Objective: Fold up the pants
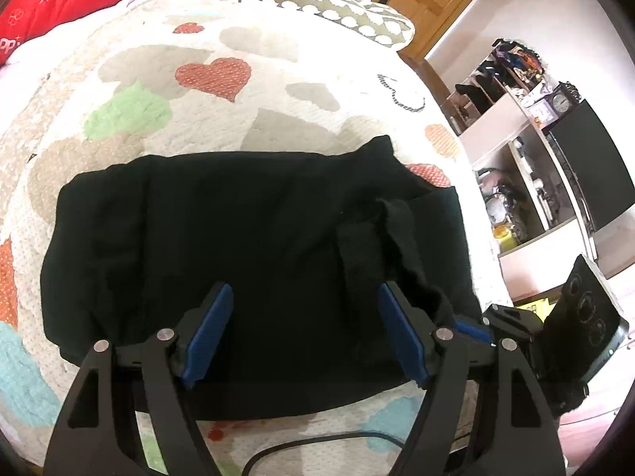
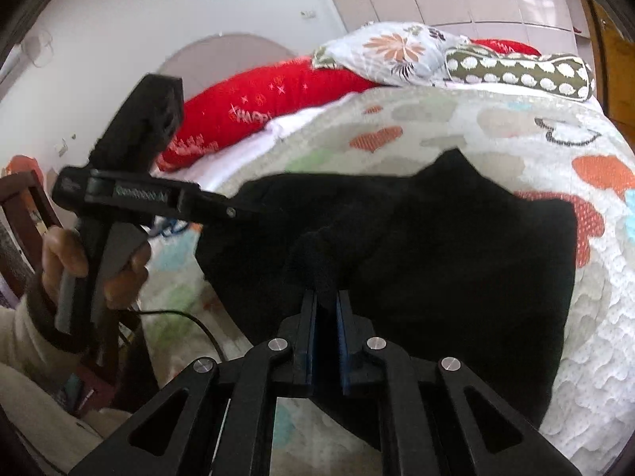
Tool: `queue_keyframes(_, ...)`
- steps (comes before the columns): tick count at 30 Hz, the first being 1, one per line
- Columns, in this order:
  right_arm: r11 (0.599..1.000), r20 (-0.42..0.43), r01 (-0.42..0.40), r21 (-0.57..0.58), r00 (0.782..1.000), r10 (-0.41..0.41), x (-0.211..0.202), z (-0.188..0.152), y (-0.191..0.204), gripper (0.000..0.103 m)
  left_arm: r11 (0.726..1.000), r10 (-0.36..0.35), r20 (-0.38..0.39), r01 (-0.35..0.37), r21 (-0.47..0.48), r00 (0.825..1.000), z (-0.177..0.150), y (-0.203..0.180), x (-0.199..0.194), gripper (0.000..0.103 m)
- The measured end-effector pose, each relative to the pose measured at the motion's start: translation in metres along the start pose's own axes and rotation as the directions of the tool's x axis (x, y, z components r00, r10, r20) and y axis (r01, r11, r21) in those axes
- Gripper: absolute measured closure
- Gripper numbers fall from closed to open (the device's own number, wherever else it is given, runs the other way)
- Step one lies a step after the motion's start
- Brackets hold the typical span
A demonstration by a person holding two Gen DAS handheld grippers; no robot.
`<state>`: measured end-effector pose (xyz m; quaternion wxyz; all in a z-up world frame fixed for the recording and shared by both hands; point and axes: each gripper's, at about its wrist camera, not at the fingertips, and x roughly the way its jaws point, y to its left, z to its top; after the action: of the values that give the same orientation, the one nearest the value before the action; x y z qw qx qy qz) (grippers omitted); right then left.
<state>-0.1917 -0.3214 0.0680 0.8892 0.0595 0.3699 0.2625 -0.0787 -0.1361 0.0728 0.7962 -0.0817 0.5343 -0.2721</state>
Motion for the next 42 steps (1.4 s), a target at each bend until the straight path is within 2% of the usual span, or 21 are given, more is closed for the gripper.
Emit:
queue_keyframes(4,0.999,0.008,-0.041,-0.019,0.999,0.041,0.002,0.002,0.012,0.095,1.000,-0.007,-0.001,0.007,-0.017,1.000,0.002,0.000,0.001,0.028)
queue_keyframes(8,1.000,-0.048,-0.016,0.015,0.999,0.017,0.025,-0.007,0.004,0.089,0.999,-0.025,-0.010,0.025,-0.029,1.000,0.004,-0.005,0.003,0.027)
queue_keyframes(10,0.998,-0.041,-0.023,0.067,0.999,0.026,0.019,-0.007,-0.004,0.070,0.999,-0.030,-0.001,0.030,-0.024,1.000,0.004,-0.012,0.004,0.024)
queue_keyframes(11,0.996,-0.035,-0.023,0.084,0.999,0.026,0.009,-0.006,-0.007,0.055,0.999,-0.035,0.006,0.035,-0.023,0.999,0.005,-0.016,0.005,0.022)
queue_keyframes(12,0.996,-0.021,-0.022,0.089,0.999,0.024,0.000,-0.006,-0.009,0.049,0.999,-0.037,0.009,0.037,-0.024,0.999,0.005,-0.019,0.007,0.021)
queue_keyframes(14,0.995,0.030,-0.011,0.102,1.000,0.008,-0.025,-0.003,-0.017,0.048,0.999,-0.037,0.006,0.037,-0.015,0.999,0.006,-0.027,0.012,0.020)
queue_keyframes(16,0.989,0.085,0.027,0.146,0.996,-0.040,-0.051,-0.001,-0.034,0.042,1.000,-0.021,-0.004,0.021,0.009,1.000,0.006,-0.037,0.022,0.020)
queue_keyframes(18,0.976,0.125,0.057,0.211,0.989,-0.085,-0.067,-0.001,-0.054,0.042,0.999,0.029,-0.015,-0.029,0.034,0.999,0.006,-0.045,0.035,0.020)
queue_keyframes(21,0.960,0.131,0.068,0.270,0.986,-0.107,-0.071,-0.006,-0.072,0.042,0.997,0.057,-0.074,-0.053,0.054,0.996,0.003,-0.050,0.058,0.021)
queue_keyframes(22,0.962,0.125,0.071,0.264,0.986,-0.107,-0.069,-0.007,-0.073,0.042,0.996,0.059,-0.060,-0.055,0.072,0.996,0.001,-0.054,0.059,0.032)
queue_keyframes(23,0.964,0.115,0.081,0.255,0.987,-0.113,-0.066,-0.008,-0.071,0.043,0.994,0.059,-0.042,-0.054,0.098,0.997,0.001,-0.059,0.057,0.061)
queue_keyframes(24,0.966,0.100,0.093,0.241,0.988,-0.120,-0.061,-0.008,-0.069,0.045,0.992,0.048,-0.058,-0.041,0.119,0.997,0.003,-0.064,0.058,0.073)
queue_keyframes(26,0.973,0.086,0.105,0.205,0.988,-0.125,-0.053,-0.006,-0.062,0.048,0.991,0.046,-0.046,-0.040,0.127,0.998,0.007,-0.068,0.053,0.080)
queue_keyframes(29,0.979,0.077,0.144,0.141,0.985,-0.156,-0.044,0.004,-0.050,0.051,0.988,0.093,-0.034,-0.088,0.126,0.995,0.009,-0.061,0.052,0.079)
queue_keyframes(30,0.980,0.065,0.157,0.125,0.984,-0.166,-0.038,0.009,-0.049,0.055,0.989,0.098,-0.047,-0.092,0.114,0.994,0.009,-0.058,0.054,0.074)
queue_keyframes(32,0.977,0.029,0.193,0.085,0.980,-0.196,-0.020,0.014,-0.049,0.066,0.994,0.098,-0.052,-0.095,0.057,0.994,0.006,-0.046,0.055,0.046)
queue_keyframes(33,0.975,0.002,0.213,0.070,0.977,-0.214,-0.010,0.014,-0.051,0.068,0.996,0.091,-0.040,-0.090,0.027,0.995,0.003,-0.040,0.052,0.043)
queue_keyframes(35,0.964,-0.092,0.261,0.060,0.963,-0.255,0.014,0.009,-0.059,0.070,0.997,0.076,-0.041,-0.074,0.028,0.996,-0.002,-0.036,0.047,0.038)
queue_keyframes(36,0.961,-0.101,0.273,0.055,0.959,-0.266,0.018,0.006,-0.060,0.072,0.995,0.091,-0.041,-0.090,0.037,0.995,-0.005,-0.035,0.042,0.036)
queue_keyframes(38,0.964,-0.083,0.258,0.065,0.964,-0.252,0.012,0.009,-0.057,0.071,0.993,0.115,-0.025,-0.114,0.036,0.993,-0.010,-0.031,0.033,0.029)
queue_keyframes(42,0.983,-0.019,0.175,0.049,0.985,-0.174,0.003,0.027,-0.042,0.068,0.993,0.113,-0.020,-0.112,0.023,0.993,-0.020,-0.026,0.026,0.029)
